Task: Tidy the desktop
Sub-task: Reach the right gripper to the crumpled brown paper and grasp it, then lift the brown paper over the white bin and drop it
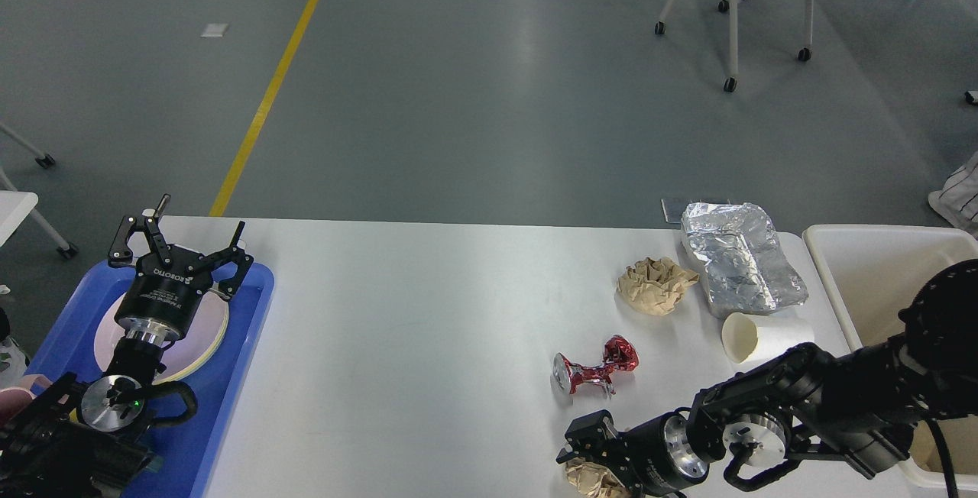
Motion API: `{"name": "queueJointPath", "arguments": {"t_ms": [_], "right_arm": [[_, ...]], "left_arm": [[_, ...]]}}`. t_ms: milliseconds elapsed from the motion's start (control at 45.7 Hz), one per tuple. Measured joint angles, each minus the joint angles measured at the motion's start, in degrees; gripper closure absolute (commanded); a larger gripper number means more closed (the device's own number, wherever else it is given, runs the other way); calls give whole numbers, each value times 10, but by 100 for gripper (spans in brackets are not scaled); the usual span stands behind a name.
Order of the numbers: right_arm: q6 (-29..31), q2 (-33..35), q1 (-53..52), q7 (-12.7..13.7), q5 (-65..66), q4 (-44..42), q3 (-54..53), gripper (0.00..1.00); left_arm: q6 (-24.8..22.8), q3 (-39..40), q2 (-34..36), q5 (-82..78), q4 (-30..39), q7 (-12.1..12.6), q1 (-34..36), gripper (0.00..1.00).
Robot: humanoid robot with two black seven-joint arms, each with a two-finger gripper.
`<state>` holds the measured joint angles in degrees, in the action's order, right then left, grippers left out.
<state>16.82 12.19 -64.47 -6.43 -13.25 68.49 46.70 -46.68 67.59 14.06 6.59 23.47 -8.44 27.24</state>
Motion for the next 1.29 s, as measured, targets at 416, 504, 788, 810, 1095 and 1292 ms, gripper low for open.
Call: {"name": "queueJointPath", "arguments": {"t_ms": [416, 504, 788, 810, 1095, 1292], "right_arm": [[-22, 0, 2, -22, 23, -4, -1, 100], [-22, 3, -1, -22, 23, -2, -1, 100], [-19, 49, -37, -22, 22, 32, 8, 100], [-18, 56, -42, -22, 23, 38, 10, 100], [-14, 143, -174, -22, 106, 116, 90, 100], [-13, 179, -288, -22, 157, 144, 148, 100]], "left_arm": [[0, 0, 0, 0, 0, 0, 0, 2], [0, 0, 0, 0, 0, 0, 0, 2], [0, 0, 0, 0, 0, 0, 0, 2], [0, 0, 0, 0, 0, 0, 0, 2], [0, 0, 0, 0, 0, 0, 0, 2], [0, 0, 0, 0, 0, 0, 0, 2]]}}
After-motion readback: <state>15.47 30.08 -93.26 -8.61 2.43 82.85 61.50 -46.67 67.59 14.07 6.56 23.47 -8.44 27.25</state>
